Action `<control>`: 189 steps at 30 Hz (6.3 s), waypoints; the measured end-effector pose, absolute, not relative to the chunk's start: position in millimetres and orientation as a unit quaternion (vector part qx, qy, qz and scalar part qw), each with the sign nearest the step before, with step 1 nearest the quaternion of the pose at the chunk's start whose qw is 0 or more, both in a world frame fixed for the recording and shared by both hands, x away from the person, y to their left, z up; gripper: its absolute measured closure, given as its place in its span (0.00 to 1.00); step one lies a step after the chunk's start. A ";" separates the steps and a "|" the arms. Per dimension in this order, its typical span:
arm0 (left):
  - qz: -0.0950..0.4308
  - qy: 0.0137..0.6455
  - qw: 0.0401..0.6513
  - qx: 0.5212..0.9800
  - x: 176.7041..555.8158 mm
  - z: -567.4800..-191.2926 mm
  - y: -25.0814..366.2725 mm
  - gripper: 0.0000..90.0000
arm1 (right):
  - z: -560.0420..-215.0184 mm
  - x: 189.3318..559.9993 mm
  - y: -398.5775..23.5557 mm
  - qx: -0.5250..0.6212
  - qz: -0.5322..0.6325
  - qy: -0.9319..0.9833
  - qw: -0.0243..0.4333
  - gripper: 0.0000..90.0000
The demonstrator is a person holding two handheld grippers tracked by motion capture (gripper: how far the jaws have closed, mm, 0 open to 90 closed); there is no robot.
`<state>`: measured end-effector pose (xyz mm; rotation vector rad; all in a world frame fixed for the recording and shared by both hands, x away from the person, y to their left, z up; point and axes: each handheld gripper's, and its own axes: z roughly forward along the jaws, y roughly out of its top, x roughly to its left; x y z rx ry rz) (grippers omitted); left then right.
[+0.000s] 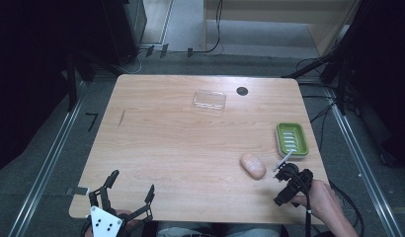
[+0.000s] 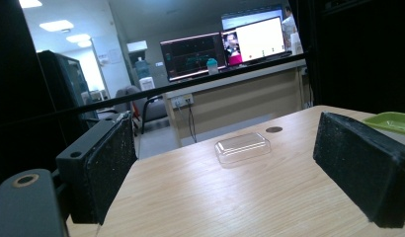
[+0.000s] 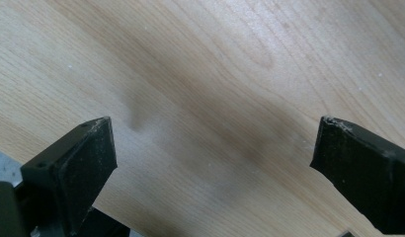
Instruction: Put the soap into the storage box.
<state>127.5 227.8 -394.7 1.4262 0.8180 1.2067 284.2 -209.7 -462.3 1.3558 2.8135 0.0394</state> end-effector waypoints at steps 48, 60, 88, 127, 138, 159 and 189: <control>0.502 0.335 0.523 0.601 129.7 -395.1 225.5 0.11 | -445.8 299.2 -163.9 0.393 0.020 0.919 0.028 0.03; 0.502 0.334 0.524 0.602 129.7 -395.2 225.1 0.11 | -442.9 316.1 -150.1 0.388 0.027 0.921 0.029 0.03; 0.502 0.335 0.523 0.601 129.7 -395.2 225.9 0.11 | -451.9 351.4 -124.5 0.390 0.018 0.921 0.018 0.03; 0.503 0.334 0.524 0.601 129.3 -395.2 226.2 0.11 | -464.6 375.1 -118.6 0.400 0.010 0.916 -0.003 0.36; 0.504 0.333 0.524 0.601 128.8 -395.3 225.9 0.11 | -465.5 376.0 -118.9 0.403 0.007 0.915 -0.008 0.37; 0.504 0.333 0.523 0.601 128.9 -395.3 226.2 0.11 | -450.5 374.2 -125.6 0.405 0.011 0.914 0.009 0.37; 0.503 0.334 0.526 0.599 128.7 -395.3 226.1 0.11 | -436.5 372.1 -153.3 0.424 0.013 0.905 0.017 0.37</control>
